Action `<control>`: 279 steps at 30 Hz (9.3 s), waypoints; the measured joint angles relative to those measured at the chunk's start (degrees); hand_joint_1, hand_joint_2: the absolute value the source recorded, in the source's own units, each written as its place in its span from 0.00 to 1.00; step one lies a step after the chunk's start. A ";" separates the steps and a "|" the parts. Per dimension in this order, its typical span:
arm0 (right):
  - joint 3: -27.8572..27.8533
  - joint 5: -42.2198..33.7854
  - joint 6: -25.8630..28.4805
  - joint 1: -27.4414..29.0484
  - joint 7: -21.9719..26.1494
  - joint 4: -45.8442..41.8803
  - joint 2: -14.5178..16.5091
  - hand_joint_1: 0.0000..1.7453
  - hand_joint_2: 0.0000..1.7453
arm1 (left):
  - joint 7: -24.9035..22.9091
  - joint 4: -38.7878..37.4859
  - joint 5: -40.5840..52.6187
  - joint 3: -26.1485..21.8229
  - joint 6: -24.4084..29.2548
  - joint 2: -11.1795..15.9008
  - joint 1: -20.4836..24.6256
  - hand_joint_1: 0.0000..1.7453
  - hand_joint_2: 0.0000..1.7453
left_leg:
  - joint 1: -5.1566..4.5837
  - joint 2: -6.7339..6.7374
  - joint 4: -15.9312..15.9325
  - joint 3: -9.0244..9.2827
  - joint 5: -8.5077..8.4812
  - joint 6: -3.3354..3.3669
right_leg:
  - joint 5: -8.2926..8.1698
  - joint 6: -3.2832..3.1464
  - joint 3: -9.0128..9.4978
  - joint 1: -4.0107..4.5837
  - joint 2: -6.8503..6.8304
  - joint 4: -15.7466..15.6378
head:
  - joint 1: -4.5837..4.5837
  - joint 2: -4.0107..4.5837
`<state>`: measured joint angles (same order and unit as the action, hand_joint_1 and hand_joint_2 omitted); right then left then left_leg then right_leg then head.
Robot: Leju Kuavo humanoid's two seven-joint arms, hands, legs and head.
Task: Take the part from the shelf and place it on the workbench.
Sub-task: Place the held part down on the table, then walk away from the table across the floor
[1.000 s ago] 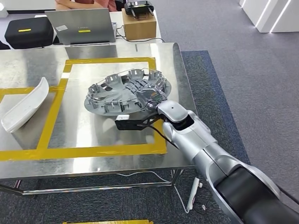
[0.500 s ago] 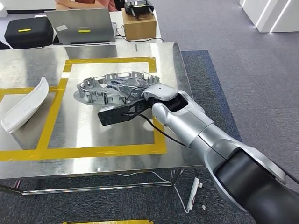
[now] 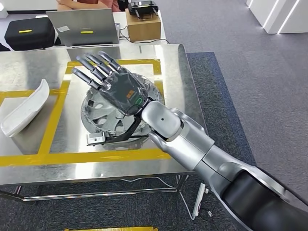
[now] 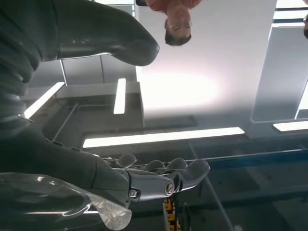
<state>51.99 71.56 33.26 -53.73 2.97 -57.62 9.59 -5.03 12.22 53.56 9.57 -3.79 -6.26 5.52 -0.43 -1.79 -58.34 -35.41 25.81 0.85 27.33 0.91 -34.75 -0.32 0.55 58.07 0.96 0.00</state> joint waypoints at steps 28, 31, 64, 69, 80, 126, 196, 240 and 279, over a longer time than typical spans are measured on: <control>-3.62 14.08 6.28 5.96 -1.75 -3.07 -1.61 0.00 1.00 | 0.33 0.00 -0.14 0.98 0.40 -0.04 0.36 0.00 0.00 | -0.01 0.00 -0.03 0.00 0.01 0.01 | -0.02 0.02 0.02 -0.02 0.00 -0.02 | 0.00 0.00; -4.48 14.52 6.31 6.48 -1.83 -3.15 -1.68 0.00 1.00 | 0.54 0.00 -0.19 0.97 0.94 -0.02 0.42 0.00 0.00 | -0.20 -0.01 -0.36 -0.04 0.11 0.44 | -0.21 0.42 0.11 -0.19 -0.01 -0.20 | -0.03 0.00; -6.03 14.08 5.87 8.42 -3.04 -3.84 -2.86 0.00 1.00 | 0.59 0.03 -1.09 0.97 3.27 -0.78 0.61 0.00 0.00 | 0.95 1.23 1.26 6.65 4.05 -1.23 | -3.69 1.00 -2.43 -0.36 -1.02 -0.08 | -0.11 -0.01; -6.02 13.96 5.77 8.69 -3.06 -3.89 -3.19 0.00 1.00 | 0.59 0.03 -1.13 0.97 3.31 -0.95 0.48 0.00 0.00 | 0.81 1.58 1.43 3.80 1.53 0.86 | 6.04 1.90 -6.51 -0.33 -0.69 11.56 | 0.56 0.00; -6.09 13.59 4.17 11.16 -5.54 -6.59 -3.58 0.00 1.00 | 0.71 0.03 -2.31 0.97 4.75 -1.42 -0.05 0.00 0.00 | -0.19 1.44 1.21 -1.10 -2.84 -0.11 | 1.97 -1.89 6.99 1.43 -0.42 -3.22 | 1.22 -0.02; -80.88 -3.38 -11.71 54.39 5.53 32.81 0.91 0.00 1.00 | 0.17 -0.13 -11.42 -2.93 18.51 -3.87 -4.59 0.00 0.00 | 0.97 1.29 0.89 7.71 5.17 -0.43 | -2.62 0.88 -1.36 -0.10 -1.73 0.11 | 1.08 -0.01; -96.61 -14.92 -23.64 51.08 9.43 45.73 -2.25 0.00 0.00 | 0.72 -1.07 -14.77 -8.35 19.44 -4.26 -4.98 0.00 0.00 | 0.63 2.67 3.15 6.89 2.67 0.69 | 4.02 1.89 0.48 -0.22 -0.77 7.70 | 2.22 0.00; -100.34 -14.18 -20.14 51.11 8.74 46.03 -2.27 0.00 0.00 | 0.74 -1.09 -12.76 -8.12 20.21 -4.28 -4.36 0.00 0.00 | 2.39 1.16 -15.67 -4.70 8.53 -3.41 | 3.71 0.27 6.21 -1.09 -2.32 -0.80 | 0.48 0.00; -100.23 -12.90 -19.21 50.57 10.28 46.01 -2.33 0.00 0.00 | 0.92 -1.09 -15.38 -9.96 20.58 -5.07 -4.41 0.00 0.00 | 1.44 4.41 0.09 2.83 1.58 -1.71 | 4.32 1.89 8.30 -1.00 -7.70 -2.53 | -0.54 0.00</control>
<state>-48.24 58.66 14.05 -3.17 13.25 -11.61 7.26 -4.11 11.13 38.18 -0.39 16.79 -11.32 1.11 1.02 2.62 -58.25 -32.57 27.39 -0.86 31.65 2.80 -26.44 -1.32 -7.15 55.54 0.42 0.00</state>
